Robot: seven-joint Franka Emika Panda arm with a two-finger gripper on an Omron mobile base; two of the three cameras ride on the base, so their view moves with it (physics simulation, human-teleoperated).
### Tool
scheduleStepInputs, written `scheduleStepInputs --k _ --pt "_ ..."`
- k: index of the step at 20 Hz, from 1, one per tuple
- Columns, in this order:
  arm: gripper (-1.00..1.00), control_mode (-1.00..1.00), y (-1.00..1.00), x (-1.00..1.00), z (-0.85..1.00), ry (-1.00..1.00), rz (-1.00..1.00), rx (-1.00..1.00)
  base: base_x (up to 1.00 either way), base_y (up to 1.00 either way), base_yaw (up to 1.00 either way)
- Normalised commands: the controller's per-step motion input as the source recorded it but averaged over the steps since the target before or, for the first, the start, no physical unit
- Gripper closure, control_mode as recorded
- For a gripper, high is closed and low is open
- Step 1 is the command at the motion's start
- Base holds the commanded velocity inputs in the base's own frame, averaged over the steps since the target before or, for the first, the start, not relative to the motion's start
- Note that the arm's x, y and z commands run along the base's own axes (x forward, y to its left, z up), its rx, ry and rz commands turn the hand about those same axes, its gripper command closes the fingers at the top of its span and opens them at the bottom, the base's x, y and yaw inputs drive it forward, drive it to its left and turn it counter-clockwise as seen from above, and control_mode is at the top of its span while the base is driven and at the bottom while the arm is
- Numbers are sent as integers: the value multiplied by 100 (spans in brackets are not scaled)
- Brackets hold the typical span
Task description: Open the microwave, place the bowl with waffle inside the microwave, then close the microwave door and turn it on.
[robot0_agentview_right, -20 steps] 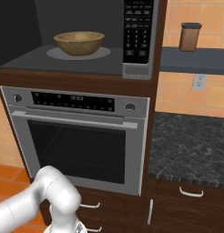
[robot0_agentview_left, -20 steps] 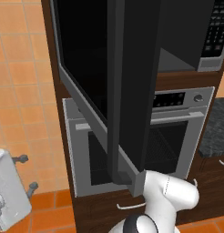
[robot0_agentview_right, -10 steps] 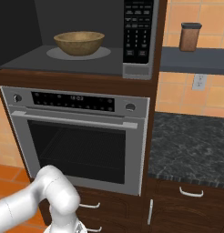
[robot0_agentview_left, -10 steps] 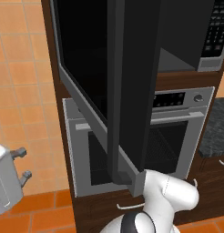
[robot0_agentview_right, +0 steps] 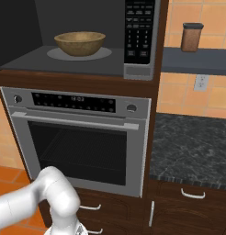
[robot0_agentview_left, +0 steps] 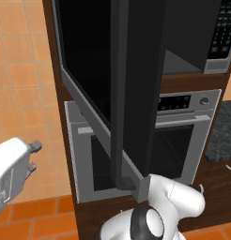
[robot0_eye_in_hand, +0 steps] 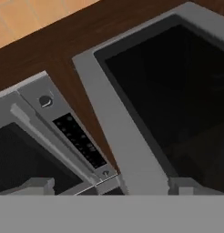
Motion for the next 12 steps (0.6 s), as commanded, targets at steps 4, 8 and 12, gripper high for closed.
scheduleStepInputs --k 4,8,12 --pt "-100 -100 -29 -2 38 -11 0 22 0 0 0" --pt "-100 -100 -51 0 18 -19 0 19 0 0 0" --pt "-100 -100 -73 0 6 -26 0 21 0 0 0"
